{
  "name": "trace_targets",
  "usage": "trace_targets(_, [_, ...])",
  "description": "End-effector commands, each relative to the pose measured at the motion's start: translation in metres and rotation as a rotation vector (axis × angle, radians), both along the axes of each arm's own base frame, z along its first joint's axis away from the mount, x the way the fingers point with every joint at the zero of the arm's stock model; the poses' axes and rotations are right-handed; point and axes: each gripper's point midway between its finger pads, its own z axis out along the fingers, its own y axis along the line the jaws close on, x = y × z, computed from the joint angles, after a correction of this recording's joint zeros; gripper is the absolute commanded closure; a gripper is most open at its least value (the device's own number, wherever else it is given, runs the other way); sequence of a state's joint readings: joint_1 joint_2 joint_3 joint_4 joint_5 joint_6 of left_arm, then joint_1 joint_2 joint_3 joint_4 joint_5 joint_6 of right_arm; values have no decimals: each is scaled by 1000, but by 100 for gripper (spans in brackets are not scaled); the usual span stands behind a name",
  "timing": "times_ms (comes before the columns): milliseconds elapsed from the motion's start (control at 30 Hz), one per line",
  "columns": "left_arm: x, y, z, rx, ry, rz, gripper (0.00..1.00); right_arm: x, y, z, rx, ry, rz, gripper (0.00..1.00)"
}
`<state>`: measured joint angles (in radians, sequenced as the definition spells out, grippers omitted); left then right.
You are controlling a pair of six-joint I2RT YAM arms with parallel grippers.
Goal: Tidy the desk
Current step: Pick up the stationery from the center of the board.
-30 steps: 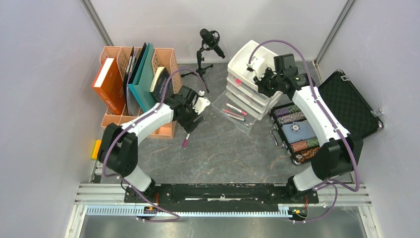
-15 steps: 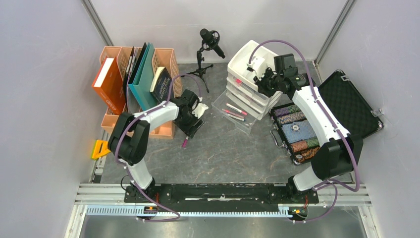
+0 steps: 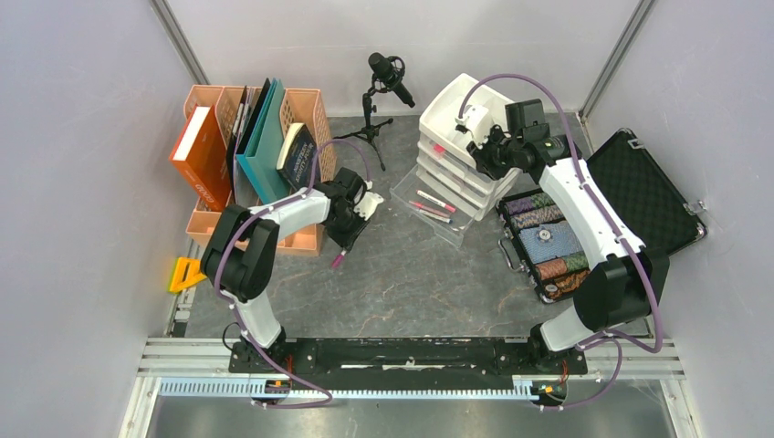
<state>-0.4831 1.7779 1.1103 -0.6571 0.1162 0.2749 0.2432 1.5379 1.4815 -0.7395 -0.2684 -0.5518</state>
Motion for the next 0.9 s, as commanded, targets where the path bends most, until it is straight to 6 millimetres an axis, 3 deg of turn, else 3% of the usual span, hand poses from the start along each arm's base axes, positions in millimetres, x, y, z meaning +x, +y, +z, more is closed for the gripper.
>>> trace_targets(0, [-4, -12, -5, -59, 40, 6, 82, -2, -13, 0, -34, 13, -32, 70])
trace_targets(100, [2, -15, 3, -69, 24, -3, 97, -1, -11, 4, -26, 8, -29, 62])
trace_targets(267, [15, -21, 25, -85, -26, -17, 98, 2, -9, 13, -16, -3, -23, 54])
trace_targets(500, [49, -33, 84, -111, -174, -86, 98, 4, -5, 49, 19, -65, -16, 51])
trace_targets(733, [79, -68, 135, -36, -393, -320, 98, -5, -1, 74, 69, -119, -11, 47])
trace_targets(867, [88, -102, 160, 6, -507, -480, 97, -15, -1, 76, 82, -131, -5, 47])
